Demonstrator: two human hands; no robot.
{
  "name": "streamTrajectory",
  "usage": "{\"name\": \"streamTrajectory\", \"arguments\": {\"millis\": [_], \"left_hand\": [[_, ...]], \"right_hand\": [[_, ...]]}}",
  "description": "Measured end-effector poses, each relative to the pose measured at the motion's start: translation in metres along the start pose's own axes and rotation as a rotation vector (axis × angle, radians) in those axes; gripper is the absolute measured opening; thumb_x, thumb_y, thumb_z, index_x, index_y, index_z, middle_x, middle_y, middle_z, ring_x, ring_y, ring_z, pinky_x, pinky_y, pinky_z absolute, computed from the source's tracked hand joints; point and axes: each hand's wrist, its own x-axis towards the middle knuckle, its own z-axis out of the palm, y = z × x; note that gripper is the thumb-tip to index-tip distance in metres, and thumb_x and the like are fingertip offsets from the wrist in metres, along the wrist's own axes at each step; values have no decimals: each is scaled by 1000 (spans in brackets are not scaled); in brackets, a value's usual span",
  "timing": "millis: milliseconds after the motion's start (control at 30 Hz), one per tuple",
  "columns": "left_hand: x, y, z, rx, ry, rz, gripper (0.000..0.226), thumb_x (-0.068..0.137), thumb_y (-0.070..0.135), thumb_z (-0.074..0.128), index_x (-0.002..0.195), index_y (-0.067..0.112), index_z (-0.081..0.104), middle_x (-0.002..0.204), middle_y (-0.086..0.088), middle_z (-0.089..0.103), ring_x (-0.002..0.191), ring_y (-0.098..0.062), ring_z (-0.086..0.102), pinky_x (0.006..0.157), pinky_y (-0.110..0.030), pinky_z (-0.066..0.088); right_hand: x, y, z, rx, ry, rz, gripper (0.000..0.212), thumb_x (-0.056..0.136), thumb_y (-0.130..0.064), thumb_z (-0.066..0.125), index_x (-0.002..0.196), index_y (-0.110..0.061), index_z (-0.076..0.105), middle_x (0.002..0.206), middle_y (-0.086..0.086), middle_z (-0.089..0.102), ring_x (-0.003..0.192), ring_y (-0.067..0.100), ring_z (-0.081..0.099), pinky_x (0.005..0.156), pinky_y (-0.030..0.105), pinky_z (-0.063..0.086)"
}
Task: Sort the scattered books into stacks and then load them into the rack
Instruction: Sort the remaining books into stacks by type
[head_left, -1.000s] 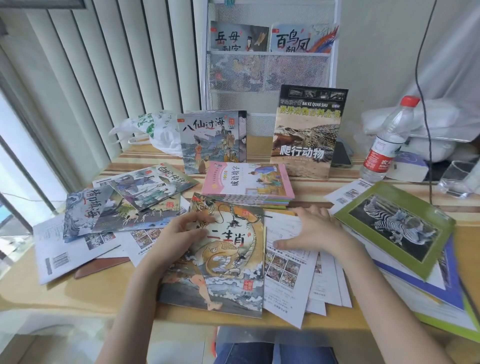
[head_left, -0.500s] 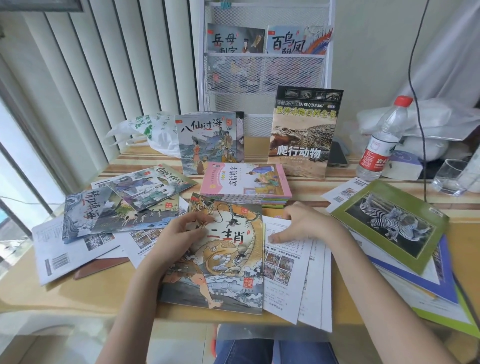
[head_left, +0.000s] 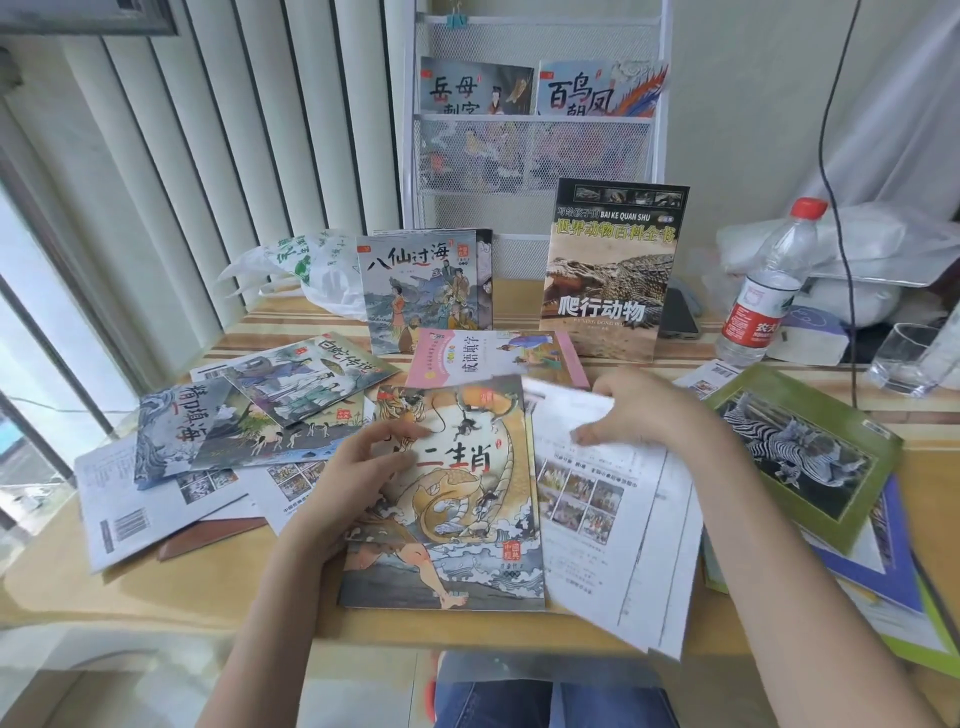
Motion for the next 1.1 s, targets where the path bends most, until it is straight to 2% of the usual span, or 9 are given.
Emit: {"name": "streamTrajectory", "arguments": {"millis": [100,200,300,367,500,600,700,900,1100], "left_hand": [[1,3,-3,-67,28,-15,21,87,5,61,94,22,71,82,10,67,47,-7,48,51,-20,43],[4,4,0,-24,2,-25,21,86,3,61,94,19,72,60,13,62,44,-6,41,51,-24,41],[5,10,10,-122,-47,-41,22,89,3,56,98,15,72,67,7,68,46,-8,51,44,-16,42],[7,12,16,-190,-65,-87,23,96,20,50,105,20,71,86,5,72,61,-12,63,46,-16,46],[15,9,16,-665,-268,-268,80,93,65,12,118,5,60,110,-17,69,93,-30,69,68,-36,58],[11,13,16,-555,-214,-297,45,98,43,38,106,3,58,91,-15,73,78,-27,71,61,-35,56],[10,13,19,-480,-107,-296,11,94,11,53,98,1,51,74,-13,72,60,-23,70,51,-30,56],[5,16,29,-325,104,-160,23,75,15,77,87,-2,66,72,-16,73,56,-23,70,50,-27,55],[6,12,34,-75,273,63,46,82,38,69,56,11,41,37,8,39,32,-8,34,39,-21,24]], "right_hand": [[-21,-4,-31,114,308,-68,27,74,-36,76,83,-19,56,82,-3,62,71,19,58,68,38,50],[-42,-16,-50,86,685,-159,34,79,-31,71,68,-18,41,65,-6,51,65,24,48,54,32,34],[-50,-32,-43,137,852,-315,32,82,-19,66,64,-27,41,75,-10,64,68,19,56,55,28,40],[-48,-38,-22,38,760,-417,32,82,-5,60,71,-33,48,87,-12,67,76,16,61,59,26,48],[-44,-35,55,-15,165,-435,29,80,-13,66,93,-36,55,103,-11,65,80,9,58,78,37,53],[-46,-28,91,125,-16,-457,36,72,-46,74,95,-39,48,126,-23,57,112,5,57,96,37,45],[-44,-21,88,359,-159,-427,48,69,-53,74,109,-48,49,131,-27,51,121,-6,47,103,31,39],[-24,-10,98,692,561,-69,73,72,-31,80,131,-25,37,126,-11,40,116,8,38,93,24,33],[-4,16,97,1128,452,229,54,69,-23,83,111,-15,49,96,3,65,93,22,63,81,40,51]]}}
